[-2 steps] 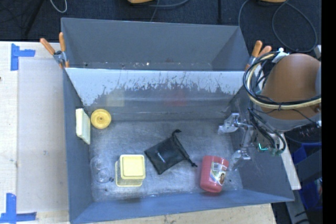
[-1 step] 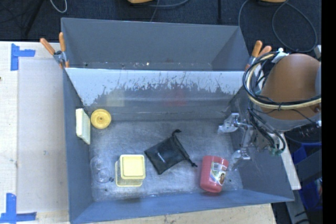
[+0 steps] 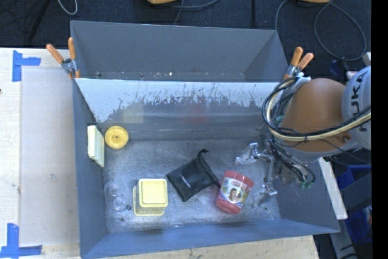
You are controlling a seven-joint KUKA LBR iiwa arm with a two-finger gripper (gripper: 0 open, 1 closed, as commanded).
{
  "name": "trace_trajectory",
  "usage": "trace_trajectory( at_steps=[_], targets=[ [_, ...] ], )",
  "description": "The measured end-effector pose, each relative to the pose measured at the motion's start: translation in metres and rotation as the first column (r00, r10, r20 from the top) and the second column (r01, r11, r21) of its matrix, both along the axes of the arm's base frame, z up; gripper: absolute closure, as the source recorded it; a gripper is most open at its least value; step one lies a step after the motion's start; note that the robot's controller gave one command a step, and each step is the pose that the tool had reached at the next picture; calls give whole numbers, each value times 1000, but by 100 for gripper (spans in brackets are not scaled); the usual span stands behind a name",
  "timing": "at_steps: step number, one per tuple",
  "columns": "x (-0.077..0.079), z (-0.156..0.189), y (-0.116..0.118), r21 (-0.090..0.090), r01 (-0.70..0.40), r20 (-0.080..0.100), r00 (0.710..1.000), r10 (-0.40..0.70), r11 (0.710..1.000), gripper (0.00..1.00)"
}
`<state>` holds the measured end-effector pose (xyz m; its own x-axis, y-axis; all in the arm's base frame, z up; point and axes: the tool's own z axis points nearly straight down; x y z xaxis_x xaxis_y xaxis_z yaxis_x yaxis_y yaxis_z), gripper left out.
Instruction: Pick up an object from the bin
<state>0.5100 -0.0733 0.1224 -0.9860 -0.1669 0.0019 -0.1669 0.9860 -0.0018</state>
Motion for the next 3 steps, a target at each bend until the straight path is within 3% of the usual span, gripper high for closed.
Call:
trace_trajectory(
  at_steps=[1,2,3],
  targets=[
    [-16,-43,35,-5,-244,31,969,244,970,100],
    [-16,-43,35,-5,-245,31,969,245,969,100],
    [-17,-8,35,4,-236,-1,972,236,972,100]
  ],
)
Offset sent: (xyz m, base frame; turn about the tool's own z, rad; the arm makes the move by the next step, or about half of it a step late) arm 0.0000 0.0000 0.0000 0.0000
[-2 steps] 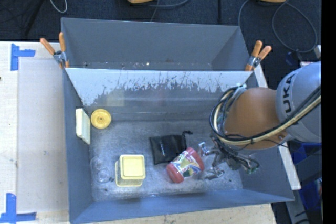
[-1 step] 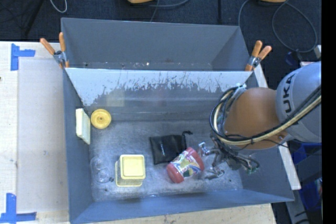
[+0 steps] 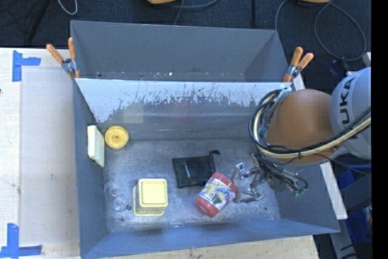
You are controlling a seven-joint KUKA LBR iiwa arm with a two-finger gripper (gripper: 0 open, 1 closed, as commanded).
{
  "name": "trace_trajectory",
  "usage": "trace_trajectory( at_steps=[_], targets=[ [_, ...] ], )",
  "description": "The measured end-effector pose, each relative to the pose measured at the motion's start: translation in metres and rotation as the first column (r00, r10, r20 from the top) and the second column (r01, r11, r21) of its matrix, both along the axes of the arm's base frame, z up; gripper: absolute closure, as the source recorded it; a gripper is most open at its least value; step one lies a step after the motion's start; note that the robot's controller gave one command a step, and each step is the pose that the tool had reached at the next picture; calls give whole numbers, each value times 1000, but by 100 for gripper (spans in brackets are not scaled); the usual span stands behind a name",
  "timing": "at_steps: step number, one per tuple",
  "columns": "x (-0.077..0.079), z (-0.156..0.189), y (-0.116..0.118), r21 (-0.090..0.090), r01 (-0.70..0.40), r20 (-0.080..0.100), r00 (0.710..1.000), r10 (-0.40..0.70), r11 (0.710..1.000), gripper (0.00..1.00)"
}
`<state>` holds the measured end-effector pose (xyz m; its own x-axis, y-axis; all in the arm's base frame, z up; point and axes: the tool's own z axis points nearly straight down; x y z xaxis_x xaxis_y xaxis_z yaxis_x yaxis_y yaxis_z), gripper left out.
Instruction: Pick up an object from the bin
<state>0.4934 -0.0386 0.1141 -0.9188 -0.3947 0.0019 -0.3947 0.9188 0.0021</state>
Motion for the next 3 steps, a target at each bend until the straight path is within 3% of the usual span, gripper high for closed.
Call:
trace_trajectory(
  at_steps=[1,2,3],
  targets=[
    [3,42,-1,-1,6,4,1000,-6,1000,100],
    [34,33,38,-2,125,3,992,-125,992,100],
    [37,12,62,4,63,5,998,-63,998,100]
  ],
)
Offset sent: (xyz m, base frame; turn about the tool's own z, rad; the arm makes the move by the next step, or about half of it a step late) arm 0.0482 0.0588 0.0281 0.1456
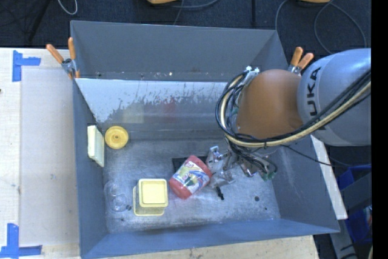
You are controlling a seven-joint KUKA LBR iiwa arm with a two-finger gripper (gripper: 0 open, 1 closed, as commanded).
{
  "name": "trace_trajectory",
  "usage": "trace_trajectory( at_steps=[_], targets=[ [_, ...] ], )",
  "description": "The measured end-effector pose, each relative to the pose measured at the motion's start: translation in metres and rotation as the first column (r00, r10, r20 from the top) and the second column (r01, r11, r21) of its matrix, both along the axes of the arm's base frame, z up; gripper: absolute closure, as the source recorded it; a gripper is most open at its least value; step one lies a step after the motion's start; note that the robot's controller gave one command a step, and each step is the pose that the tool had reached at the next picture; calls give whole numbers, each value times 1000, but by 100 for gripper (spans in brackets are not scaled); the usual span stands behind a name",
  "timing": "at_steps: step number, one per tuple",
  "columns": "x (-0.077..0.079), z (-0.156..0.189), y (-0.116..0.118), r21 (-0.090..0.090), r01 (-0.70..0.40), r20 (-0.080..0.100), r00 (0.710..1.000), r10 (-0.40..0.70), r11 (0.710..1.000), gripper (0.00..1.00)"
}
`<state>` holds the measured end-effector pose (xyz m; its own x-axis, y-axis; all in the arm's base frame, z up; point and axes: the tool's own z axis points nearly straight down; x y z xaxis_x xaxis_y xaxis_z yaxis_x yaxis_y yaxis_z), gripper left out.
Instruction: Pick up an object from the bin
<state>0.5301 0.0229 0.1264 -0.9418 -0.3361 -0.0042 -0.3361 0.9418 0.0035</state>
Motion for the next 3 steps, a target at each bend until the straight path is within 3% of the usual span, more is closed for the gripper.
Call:
trace_trajectory(
  at_steps=[1,2,3],
  targets=[
    [-3,-14,-21,-4,-156,-7,988,156,988,100],
    [-3,-23,-30,-4,-96,-5,995,96,995,100],
    [-6,13,-30,-3,-94,-14,996,93,996,100]
  ],
)
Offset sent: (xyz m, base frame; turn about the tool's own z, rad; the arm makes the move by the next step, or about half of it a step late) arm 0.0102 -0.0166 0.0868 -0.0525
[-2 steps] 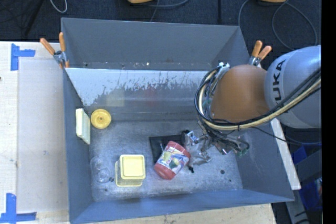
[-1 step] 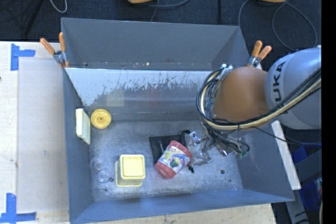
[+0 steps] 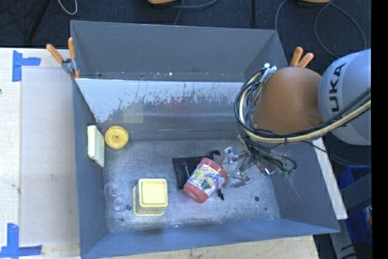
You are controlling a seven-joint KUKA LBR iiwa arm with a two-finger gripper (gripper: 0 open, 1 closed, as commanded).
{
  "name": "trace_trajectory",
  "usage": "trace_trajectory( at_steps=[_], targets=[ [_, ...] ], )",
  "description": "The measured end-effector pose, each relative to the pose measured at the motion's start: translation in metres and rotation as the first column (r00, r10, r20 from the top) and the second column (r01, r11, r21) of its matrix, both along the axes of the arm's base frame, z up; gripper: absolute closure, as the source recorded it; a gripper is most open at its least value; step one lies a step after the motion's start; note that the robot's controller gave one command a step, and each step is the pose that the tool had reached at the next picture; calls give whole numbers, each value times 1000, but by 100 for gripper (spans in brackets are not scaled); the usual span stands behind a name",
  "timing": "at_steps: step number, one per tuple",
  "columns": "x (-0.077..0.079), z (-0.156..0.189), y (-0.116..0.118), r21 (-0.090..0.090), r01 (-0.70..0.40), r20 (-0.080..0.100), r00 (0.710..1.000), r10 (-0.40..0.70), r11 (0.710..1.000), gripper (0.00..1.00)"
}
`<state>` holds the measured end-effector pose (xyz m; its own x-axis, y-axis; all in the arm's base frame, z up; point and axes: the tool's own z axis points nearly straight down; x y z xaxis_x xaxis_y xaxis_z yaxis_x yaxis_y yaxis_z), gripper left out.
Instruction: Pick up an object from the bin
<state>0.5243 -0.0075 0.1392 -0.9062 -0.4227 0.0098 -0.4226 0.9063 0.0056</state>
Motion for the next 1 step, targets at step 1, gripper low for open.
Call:
trace_trajectory(
  at_steps=[1],
  targets=[
    [1,55,1,0,-1,6,1000,1,1000,100]
  ],
)
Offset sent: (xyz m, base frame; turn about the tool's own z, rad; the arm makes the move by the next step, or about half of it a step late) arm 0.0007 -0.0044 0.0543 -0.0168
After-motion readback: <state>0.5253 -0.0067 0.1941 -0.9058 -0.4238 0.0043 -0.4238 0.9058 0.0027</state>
